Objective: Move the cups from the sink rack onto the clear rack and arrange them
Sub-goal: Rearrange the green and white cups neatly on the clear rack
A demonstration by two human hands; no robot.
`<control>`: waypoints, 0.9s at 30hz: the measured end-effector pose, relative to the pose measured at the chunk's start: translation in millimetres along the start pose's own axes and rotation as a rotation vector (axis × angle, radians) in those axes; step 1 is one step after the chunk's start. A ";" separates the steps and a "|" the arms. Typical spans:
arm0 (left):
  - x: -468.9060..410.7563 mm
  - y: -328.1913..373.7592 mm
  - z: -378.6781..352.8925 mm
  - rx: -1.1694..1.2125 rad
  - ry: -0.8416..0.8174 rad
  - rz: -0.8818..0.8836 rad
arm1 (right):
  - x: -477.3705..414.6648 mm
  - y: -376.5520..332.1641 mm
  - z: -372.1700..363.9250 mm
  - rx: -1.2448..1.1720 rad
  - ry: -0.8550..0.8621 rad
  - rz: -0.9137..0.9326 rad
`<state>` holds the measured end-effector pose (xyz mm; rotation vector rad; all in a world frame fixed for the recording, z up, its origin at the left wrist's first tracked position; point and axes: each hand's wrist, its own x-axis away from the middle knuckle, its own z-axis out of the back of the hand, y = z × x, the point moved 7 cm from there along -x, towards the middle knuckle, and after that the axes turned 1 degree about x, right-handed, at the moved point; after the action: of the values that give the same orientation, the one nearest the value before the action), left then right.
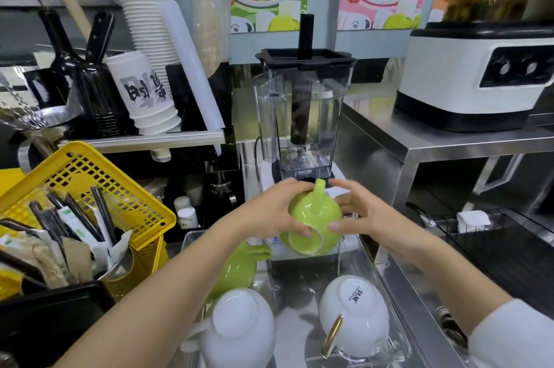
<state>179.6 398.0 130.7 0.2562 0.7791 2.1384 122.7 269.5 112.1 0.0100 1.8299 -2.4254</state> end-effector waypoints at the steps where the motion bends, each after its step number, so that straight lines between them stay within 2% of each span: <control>1: -1.2 4.2 -0.1 -0.056 -0.027 -0.034 | 0.5 -7.0 4.5 0.028 0.020 0.026; 6: -8.9 10.9 -7.4 -0.201 -0.097 -0.083 | -2.4 -28.2 6.3 0.232 0.109 0.158; 9: -8.5 3.3 -8.8 -0.122 -0.070 -0.028 | -2.3 -26.5 9.1 0.269 0.196 0.164; 13: -1.6 -2.0 -11.5 -0.059 -0.027 -0.003 | 0.6 -12.0 12.6 0.141 0.213 0.096; 16: 2.2 1.5 -22.5 -0.164 -0.014 -0.049 | 3.4 7.6 8.2 -0.003 0.200 0.014; 19: 4.7 -1.2 -29.5 -0.212 -0.008 -0.019 | 6.4 20.7 9.3 -0.014 0.230 -0.007; 22: 7.4 -1.8 -31.0 -0.224 -0.020 -0.022 | 8.1 23.5 15.2 0.197 0.232 0.027; 27: 9.0 0.5 -37.8 -0.344 -0.079 -0.030 | 7.6 23.7 11.3 0.922 0.129 0.168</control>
<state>157.3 387.9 100.4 0.1445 0.3583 2.1773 117.9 251.7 92.0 0.3725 0.5549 -2.9231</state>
